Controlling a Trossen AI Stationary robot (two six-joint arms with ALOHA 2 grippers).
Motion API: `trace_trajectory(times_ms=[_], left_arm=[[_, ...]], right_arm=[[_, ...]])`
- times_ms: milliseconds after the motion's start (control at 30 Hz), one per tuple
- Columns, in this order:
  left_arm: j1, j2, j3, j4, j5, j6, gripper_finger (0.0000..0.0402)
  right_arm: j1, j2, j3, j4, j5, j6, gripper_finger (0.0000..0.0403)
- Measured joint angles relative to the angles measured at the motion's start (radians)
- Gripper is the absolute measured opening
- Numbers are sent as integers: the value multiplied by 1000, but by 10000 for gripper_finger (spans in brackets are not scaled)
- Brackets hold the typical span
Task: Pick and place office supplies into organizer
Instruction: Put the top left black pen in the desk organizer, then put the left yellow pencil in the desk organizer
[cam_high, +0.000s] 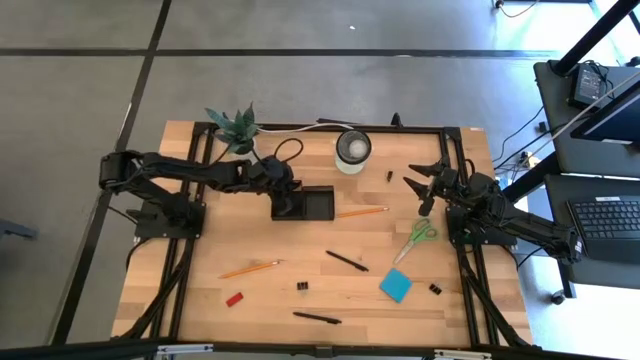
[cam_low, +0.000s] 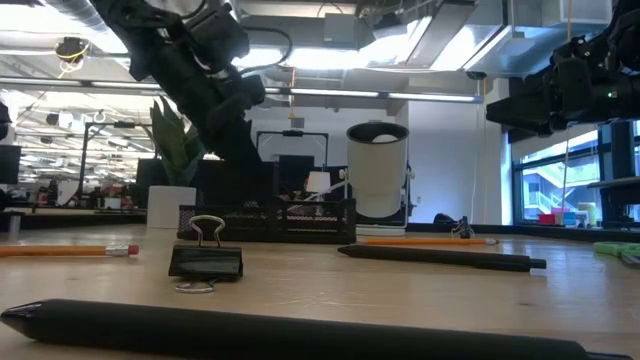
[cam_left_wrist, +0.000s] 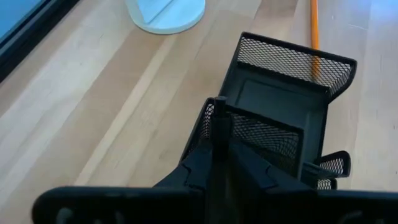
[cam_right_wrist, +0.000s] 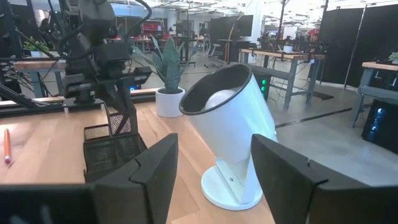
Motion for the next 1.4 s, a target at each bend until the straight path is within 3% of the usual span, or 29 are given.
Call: trace_trajectory(times_ms=[200, 500, 700, 833, 1000, 1133, 1233, 1400], left_arm=[[0, -51, 1, 9, 4, -1, 78], [-25, -231, 1, 8, 45, 41, 115], [-186, -337, 2, -16, 80, 46, 114], [-352, -334, 2, -87, -17, -29, 116], [-534, -329, 14, -309, -155, -280, 112], [-650, -313, 63, -542, -174, -586, 105], [-717, -270, 108, -681, -114, -788, 99], [-783, -142, 194, -863, 94, -1022, 90]], right_arm=[[0, 0, 0, 0, 0, 0, 207], [0, 0, 0, 0, 0, -3, 207], [0, 0, 0, 0, 0, 0, 207], [0, 0, 0, 0, 0, 6, 207], [0, 0, 0, 5, 0, 46, 207], [0, 0, 0, 5, 0, 53, 207], [0, 0, 0, 5, 0, 58, 207], [0, 0, 0, 5, 0, 75, 207]])
